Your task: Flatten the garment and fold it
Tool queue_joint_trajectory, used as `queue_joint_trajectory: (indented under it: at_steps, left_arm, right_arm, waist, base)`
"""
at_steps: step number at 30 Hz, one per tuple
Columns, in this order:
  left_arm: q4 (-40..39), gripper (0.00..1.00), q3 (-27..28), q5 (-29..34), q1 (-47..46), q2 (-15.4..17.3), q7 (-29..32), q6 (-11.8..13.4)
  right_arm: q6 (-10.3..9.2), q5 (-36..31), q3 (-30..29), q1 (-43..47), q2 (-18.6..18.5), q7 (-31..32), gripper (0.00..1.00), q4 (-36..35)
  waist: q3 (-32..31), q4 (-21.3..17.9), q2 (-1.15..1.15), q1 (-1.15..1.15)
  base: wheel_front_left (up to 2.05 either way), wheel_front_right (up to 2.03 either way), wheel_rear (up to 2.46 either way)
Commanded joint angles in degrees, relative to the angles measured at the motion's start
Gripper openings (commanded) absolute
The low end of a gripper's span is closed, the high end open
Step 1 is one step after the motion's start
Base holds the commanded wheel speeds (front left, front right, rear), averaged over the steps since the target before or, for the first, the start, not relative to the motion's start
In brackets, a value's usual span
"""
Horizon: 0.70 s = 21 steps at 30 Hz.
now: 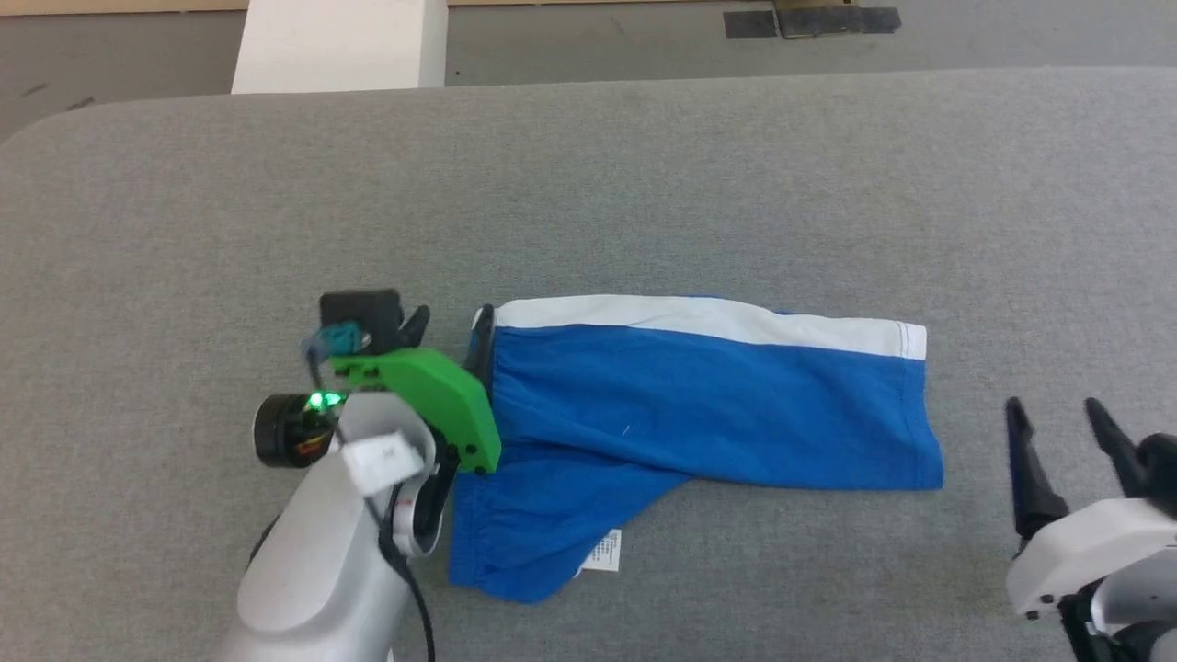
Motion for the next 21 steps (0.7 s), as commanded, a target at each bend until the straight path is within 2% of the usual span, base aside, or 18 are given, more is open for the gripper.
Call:
queue_joint_trajectory:
  at_steps: [1,6,10,17,20,21]
  left_arm:
    - [0.6,1.0,-0.2,-0.3,-1.8,0.0,2.6,0.6]
    - [4.0,1.0,-1.4,0.7,-6.3,1.2,13.6,3.7]
    - [6.1,1.0,-1.5,0.4,-8.8,1.8,18.5,4.8]
    - [8.8,1.0,-3.2,-0.7,-10.6,1.7,22.8,2.5]
    - [9.4,1.0,-3.8,0.3,-11.0,2.3,22.3,2.6]
    - [9.5,0.89,-4.1,0.8,-11.2,2.4,21.6,2.7]
  right_arm:
    - [-0.1,0.6,0.8,-0.1,0.2,-0.7,1.0,0.5]
    - [-0.1,1.6,3.8,-1.2,0.2,-0.8,1.0,1.6]
    - [-0.1,2.0,5.5,-1.8,0.2,-0.7,1.0,1.9]
    - [-0.1,2.0,6.8,-2.7,0.2,-0.8,1.0,2.0]
    - [-0.1,2.0,7.1,-2.9,0.2,-0.9,1.0,1.9]
    - [-0.1,2.0,7.3,-3.0,0.2,-0.9,1.0,1.9]
  waist:
    - [0.3,-0.7,0.0,0.0]
    - [1.0,-1.8,0.0,0.0]
    - [1.7,-2.6,0.0,0.0]
    - [3.0,-3.6,0.0,0.0]
    - [3.4,-3.8,0.0,0.0]
    - [3.5,-3.9,0.0,0.0]
  base:
    - [0.0,0.0,0.0]
    - [0.0,0.0,0.0]
    - [0.0,0.0,0.0]
    - [0.0,0.0,0.0]
    - [0.0,0.0,0.0]
    - [0.0,0.0,0.0]
